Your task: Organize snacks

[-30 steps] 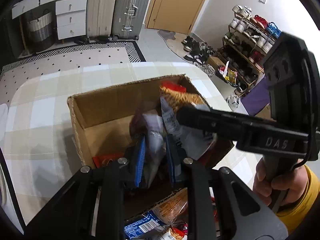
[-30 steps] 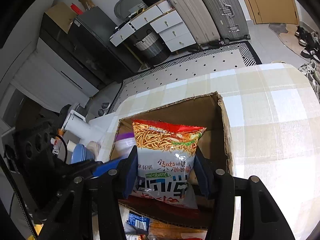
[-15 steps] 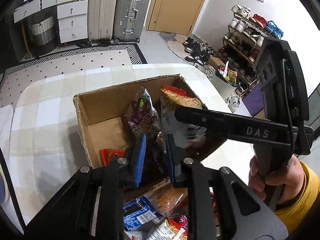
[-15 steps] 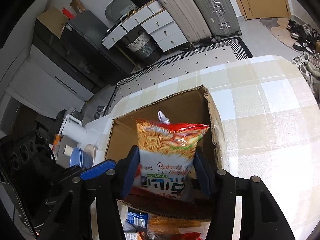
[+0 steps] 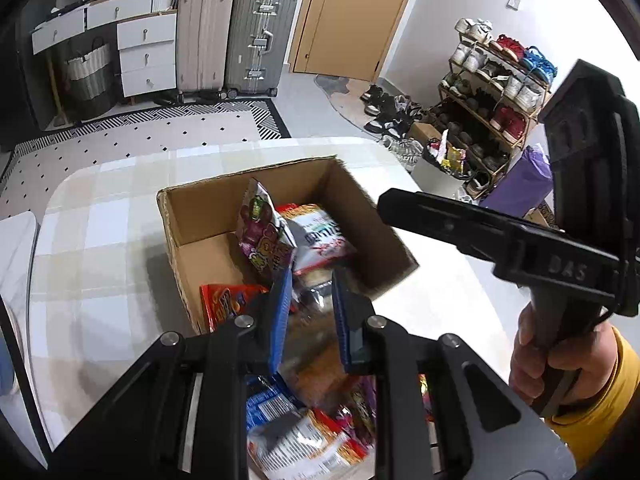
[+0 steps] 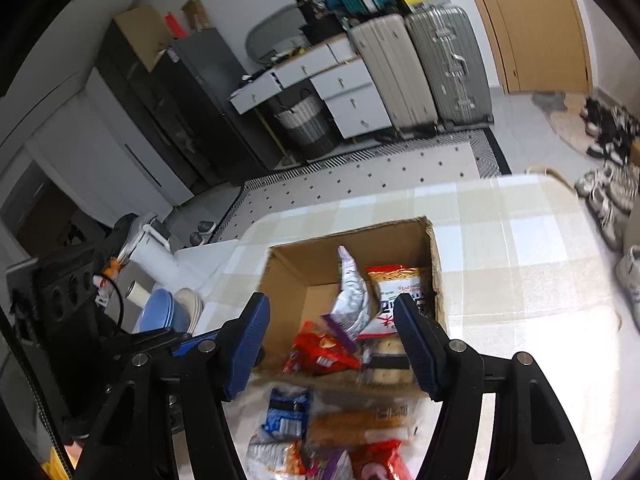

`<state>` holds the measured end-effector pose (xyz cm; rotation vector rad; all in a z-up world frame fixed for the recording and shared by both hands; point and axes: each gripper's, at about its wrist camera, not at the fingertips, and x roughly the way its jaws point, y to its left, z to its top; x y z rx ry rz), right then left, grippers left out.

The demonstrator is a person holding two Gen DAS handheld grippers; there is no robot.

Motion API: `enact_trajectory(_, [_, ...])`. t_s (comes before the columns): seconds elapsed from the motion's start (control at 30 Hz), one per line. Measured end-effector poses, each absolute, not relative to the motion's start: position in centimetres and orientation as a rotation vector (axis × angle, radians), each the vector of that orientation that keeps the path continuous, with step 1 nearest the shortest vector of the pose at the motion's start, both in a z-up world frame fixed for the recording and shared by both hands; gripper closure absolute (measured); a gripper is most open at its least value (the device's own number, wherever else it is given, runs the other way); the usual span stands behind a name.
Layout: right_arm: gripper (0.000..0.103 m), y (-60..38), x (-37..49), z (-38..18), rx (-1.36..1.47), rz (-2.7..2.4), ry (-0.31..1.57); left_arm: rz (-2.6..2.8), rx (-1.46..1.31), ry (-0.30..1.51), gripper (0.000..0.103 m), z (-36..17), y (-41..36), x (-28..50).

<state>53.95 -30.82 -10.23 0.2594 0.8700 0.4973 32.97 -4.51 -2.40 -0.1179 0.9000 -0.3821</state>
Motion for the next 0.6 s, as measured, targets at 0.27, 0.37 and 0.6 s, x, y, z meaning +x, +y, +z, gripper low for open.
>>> enact_trajectory(0.27, [0.037,-29.8,46.8,-4.8,0.198,0.547,0.747,-0.387,-0.100,0.818,0.078,2.6,-4.2,26.7])
enact_trajectory(0.37, [0.036,-29.7,43.2,-2.3,0.169,0.559,0.673,-0.379,-0.093,0.782,0.074,4.8,-4.2,23.6])
enact_trajectory(0.6, [0.028,-29.8,35.7,1.8,0.106,0.581,0.517,-0.350,-0.108,0.664,0.042,10.0,-4.0,15.4])
